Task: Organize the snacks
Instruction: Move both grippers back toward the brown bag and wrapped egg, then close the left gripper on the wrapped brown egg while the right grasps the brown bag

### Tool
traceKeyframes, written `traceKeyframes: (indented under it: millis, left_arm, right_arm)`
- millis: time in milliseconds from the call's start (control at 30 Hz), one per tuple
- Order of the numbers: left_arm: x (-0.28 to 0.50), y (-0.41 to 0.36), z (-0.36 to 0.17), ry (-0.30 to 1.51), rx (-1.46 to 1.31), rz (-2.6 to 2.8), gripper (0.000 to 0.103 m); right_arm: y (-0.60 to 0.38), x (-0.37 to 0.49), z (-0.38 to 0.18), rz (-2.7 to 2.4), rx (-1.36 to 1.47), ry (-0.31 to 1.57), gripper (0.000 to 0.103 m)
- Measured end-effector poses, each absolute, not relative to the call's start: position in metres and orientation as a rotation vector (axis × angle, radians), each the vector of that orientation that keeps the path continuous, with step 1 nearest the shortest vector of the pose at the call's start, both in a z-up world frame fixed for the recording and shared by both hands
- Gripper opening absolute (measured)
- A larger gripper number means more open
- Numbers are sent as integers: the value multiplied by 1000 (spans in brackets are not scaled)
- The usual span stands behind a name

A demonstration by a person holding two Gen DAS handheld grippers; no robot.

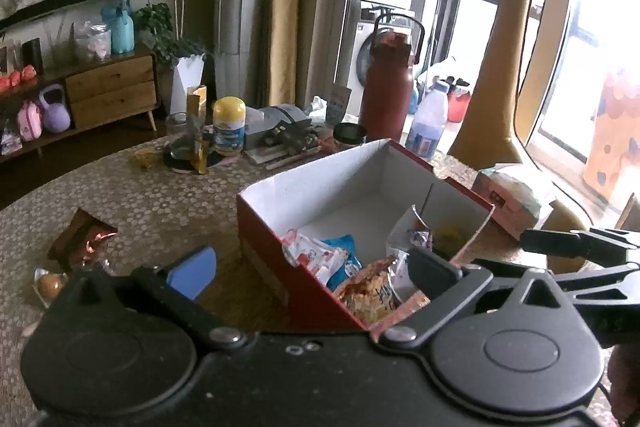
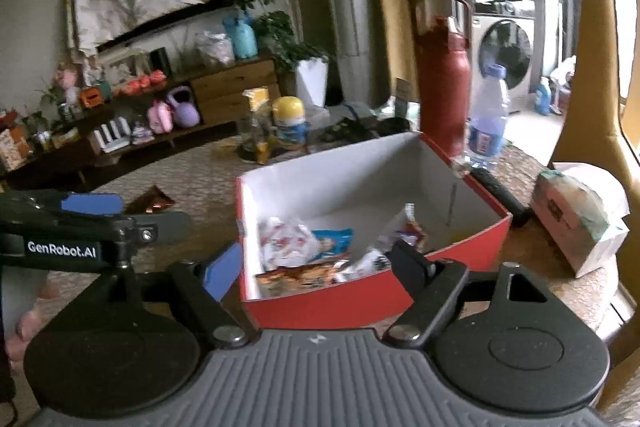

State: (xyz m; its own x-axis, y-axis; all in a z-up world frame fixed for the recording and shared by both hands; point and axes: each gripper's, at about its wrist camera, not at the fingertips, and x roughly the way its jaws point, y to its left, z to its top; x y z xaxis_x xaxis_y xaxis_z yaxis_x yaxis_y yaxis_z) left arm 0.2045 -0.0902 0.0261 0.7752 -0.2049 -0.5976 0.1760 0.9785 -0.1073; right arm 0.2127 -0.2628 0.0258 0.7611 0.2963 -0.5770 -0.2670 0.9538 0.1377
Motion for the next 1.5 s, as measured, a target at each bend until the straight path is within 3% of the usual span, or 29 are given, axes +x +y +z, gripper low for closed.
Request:
traceKeyframes:
  millis: [367,767,1500]
  left_arm:
    - [153,-36,26,601,-40,-133,103]
    - [132,65,9,604,-106,30,103]
    - [203,165,-48,674,-115,184,103]
  right_arm:
    - [-211,183,29,449,74,612,94]
    - [-147,189,10,513,36,652,94]
    - [-19,281,-49,617,-147,709,94]
